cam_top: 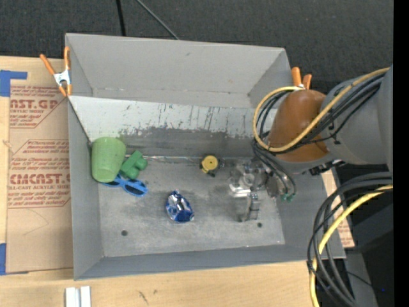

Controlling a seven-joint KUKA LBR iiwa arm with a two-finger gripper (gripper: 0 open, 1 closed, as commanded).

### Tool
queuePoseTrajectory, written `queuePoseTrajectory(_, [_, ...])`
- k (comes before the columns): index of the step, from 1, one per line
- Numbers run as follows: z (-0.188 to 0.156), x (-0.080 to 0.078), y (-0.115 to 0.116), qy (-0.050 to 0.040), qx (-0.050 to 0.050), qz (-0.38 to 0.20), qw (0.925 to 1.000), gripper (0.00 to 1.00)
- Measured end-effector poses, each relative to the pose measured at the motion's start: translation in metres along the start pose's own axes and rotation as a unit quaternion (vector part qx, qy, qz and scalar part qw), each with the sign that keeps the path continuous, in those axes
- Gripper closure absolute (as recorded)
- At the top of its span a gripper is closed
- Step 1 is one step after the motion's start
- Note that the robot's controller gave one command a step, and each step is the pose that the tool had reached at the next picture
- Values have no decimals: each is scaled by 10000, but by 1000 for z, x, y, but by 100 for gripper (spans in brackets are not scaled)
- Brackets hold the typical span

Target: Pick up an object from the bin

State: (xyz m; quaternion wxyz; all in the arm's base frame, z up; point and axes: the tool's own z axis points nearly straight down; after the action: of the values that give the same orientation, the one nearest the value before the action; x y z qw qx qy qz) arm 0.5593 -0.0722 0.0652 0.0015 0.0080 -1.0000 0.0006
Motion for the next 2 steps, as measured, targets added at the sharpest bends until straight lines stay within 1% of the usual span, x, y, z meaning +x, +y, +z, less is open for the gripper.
queuePoseTrajectory(2, [0,-1,1,-22,-3,-1,10000,0])
